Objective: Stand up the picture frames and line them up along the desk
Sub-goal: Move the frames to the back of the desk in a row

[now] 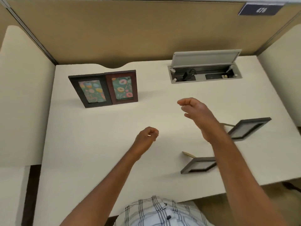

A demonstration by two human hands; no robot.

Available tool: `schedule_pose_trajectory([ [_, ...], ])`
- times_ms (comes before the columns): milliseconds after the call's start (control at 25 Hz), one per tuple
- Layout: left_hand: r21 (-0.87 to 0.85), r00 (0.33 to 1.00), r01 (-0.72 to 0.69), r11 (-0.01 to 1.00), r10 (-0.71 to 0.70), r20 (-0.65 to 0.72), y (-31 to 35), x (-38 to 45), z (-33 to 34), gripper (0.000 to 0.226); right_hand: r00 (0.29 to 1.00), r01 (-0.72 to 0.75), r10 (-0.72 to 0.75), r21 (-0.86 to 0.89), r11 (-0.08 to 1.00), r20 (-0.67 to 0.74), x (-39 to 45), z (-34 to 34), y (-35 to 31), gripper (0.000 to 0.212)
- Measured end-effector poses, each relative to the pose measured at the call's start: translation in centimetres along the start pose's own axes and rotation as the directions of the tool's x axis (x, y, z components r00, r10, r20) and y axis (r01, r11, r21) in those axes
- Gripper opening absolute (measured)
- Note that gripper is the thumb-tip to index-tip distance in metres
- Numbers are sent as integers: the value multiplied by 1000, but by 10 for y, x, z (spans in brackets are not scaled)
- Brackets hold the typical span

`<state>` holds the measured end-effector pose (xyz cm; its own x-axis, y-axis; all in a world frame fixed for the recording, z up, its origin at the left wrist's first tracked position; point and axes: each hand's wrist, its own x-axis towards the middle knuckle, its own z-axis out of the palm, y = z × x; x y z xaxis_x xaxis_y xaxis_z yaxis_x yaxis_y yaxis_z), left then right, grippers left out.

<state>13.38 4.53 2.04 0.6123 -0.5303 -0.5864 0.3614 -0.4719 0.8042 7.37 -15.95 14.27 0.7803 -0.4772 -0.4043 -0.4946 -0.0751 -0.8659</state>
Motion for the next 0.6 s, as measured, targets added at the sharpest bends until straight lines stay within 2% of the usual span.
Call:
schedule_pose_trajectory([
  [160,144,943,0,990,-48,331,-2,-19,59,28,990,-49,43,-42,998,-133,-55,-94,40,28],
  [240,186,889,22,982,-104,447,-9,-23,78,48,976,-113,104,-40,993,-192,-72,-127,74,33],
  [320,213,836,48,976,-156,526,-18,-24,92,70,963,-216,183,-157,964,-199,-85,-149,113,43],
  [400,222,803,56,973,-176,569,-29,-23,102,81,949,-314,294,-361,878,-113,-95,-160,153,47],
  [480,170,805,72,983,-158,572,-38,-25,115,82,893,-370,445,-448,814,69,-102,-158,184,49],
  [560,60,837,98,993,-115,535,-45,-27,129,76,830,-401,501,-362,842,244,-102,-143,203,47],
  [600,2,851,109,994,-94,517,-47,-28,134,71,833,-401,474,-279,872,285,-98,-132,209,48],
])
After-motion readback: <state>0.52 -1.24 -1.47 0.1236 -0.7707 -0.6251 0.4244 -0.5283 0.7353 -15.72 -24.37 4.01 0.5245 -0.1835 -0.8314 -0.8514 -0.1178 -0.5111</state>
